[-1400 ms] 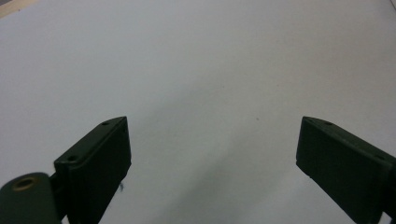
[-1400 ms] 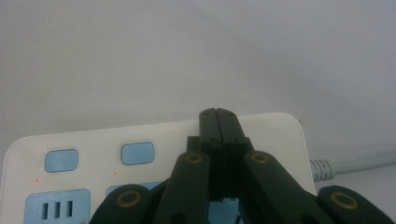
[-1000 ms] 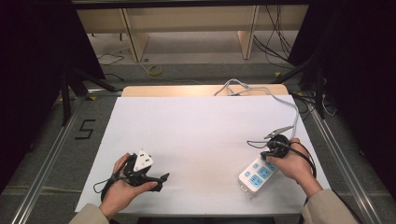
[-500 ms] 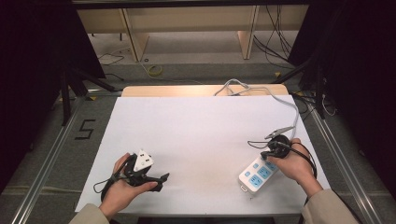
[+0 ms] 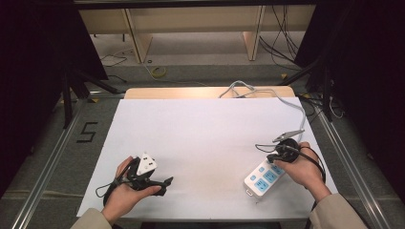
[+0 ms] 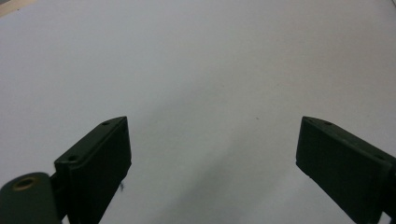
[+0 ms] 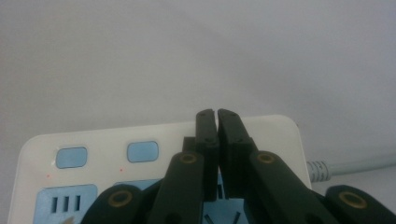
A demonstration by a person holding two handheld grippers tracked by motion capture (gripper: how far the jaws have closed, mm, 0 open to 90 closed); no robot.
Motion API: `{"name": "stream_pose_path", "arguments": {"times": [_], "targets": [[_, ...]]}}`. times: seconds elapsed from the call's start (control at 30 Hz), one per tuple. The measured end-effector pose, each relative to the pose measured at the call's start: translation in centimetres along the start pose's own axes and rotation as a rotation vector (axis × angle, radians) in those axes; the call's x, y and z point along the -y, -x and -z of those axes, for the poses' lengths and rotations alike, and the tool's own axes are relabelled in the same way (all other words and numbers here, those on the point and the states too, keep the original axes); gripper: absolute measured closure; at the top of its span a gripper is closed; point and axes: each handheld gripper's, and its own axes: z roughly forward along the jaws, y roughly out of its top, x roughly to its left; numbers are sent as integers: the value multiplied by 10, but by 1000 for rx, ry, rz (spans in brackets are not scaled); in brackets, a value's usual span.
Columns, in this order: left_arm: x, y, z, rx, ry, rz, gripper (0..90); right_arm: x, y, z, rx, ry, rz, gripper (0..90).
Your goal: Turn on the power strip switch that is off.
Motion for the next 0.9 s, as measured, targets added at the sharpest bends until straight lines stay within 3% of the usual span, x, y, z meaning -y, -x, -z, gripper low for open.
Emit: {"name": "stream_pose_path", "arguments": {"times": [0.9], "targets": [[1,-1,1,-7,4,13,99,17,-13,25,-60,230,29,610]]}}
